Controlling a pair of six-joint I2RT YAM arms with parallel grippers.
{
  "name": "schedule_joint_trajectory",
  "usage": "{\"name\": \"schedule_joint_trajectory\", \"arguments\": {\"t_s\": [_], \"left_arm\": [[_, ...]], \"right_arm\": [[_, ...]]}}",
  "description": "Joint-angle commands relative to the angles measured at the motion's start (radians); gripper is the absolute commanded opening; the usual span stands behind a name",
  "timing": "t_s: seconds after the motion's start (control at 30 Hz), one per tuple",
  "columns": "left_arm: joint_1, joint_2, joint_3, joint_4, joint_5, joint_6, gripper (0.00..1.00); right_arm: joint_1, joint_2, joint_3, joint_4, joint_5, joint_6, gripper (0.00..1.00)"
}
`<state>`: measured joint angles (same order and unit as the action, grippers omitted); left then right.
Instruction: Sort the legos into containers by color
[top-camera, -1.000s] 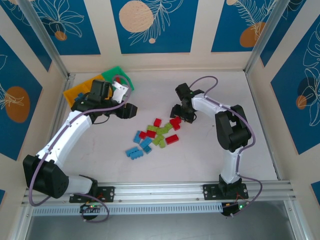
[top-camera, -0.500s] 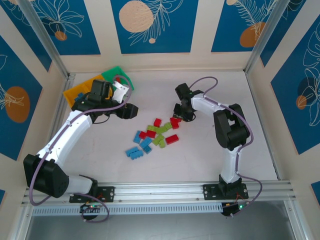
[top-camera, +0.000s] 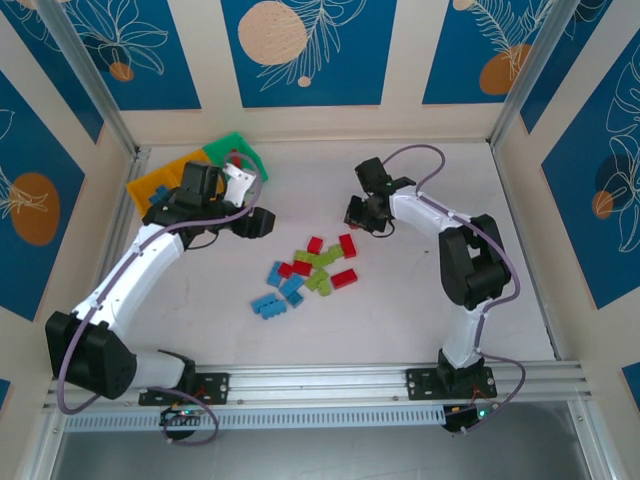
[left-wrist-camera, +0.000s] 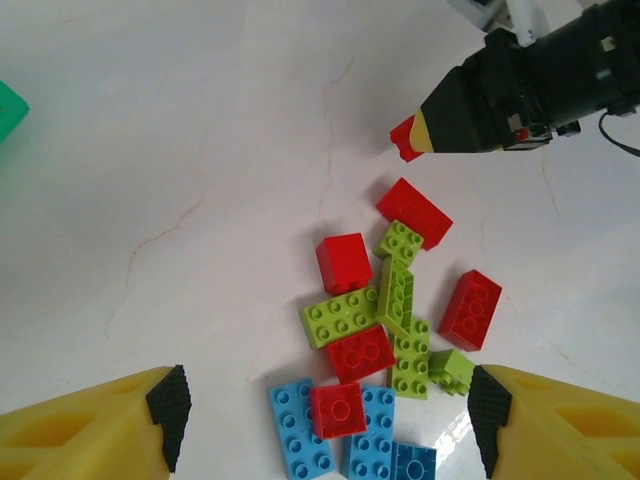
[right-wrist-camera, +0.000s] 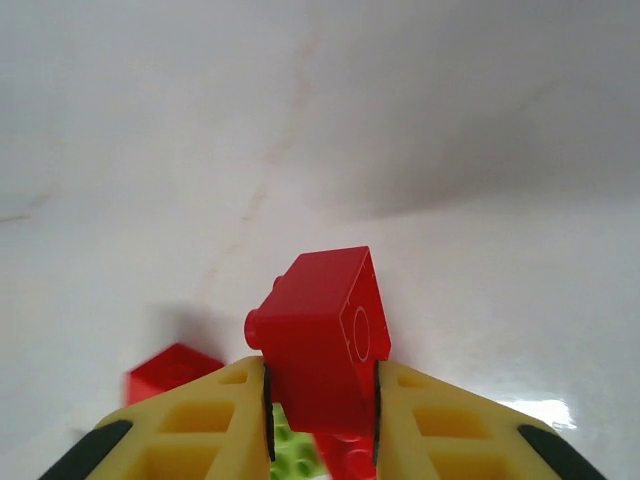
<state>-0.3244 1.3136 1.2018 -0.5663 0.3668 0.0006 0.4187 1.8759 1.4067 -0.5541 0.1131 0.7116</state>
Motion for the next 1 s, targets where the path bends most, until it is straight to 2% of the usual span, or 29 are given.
{"name": "schedule_joint_trajectory", "arguments": {"t_s": [0.0, 0.13, 0.3, 0.5, 0.6, 0.67, 0.77, 0.87, 0.97], "left_arm": [[0.007, -0.073, -0.02, 0.067, -0.103, -0.084, 0.76], [0.007, -0.128, -0.053, 0.103, -0.278, -0.249, 0.77], [0.007, -0.167, -0.046, 0.046, -0.419, -0.324, 0.79], [0.006, -0.177, -0.053, 0.004, -0.425, -0.335, 0.8], [0.007, -0.18, -0.068, 0.012, -0.423, -0.344, 0.8], [0.007, -0.177, -0.073, 0.014, -0.429, -0.343, 0.8], [0.007, -0.157, -0.067, 0.0, -0.443, -0.329, 0.8], [0.007, -0.123, -0.044, -0.028, -0.446, -0.314, 0.8], [0.006, -0.092, -0.016, -0.048, -0.443, -0.306, 0.8]], "right_arm": [[0.043, -0.06, 0.054, 0.164, -0.116, -0.026, 0.28], [0.092, 0.058, 0.207, 0.288, -0.207, 0.006, 0.28], [0.137, 0.324, 0.521, 0.339, -0.234, 0.019, 0.28], [0.17, 0.716, 1.101, 0.205, -0.234, -0.004, 0.27], [0.17, 0.881, 1.327, 0.239, -0.241, -0.011, 0.25], [0.176, 0.925, 1.361, 0.334, -0.222, -0.025, 0.25], [0.191, 0.934, 1.321, 0.482, -0.174, -0.079, 0.26], [0.201, 0.966, 1.359, 0.532, -0.127, -0.133, 0.27], [0.194, 0.994, 1.398, 0.552, -0.132, -0.095, 0.32]]}}
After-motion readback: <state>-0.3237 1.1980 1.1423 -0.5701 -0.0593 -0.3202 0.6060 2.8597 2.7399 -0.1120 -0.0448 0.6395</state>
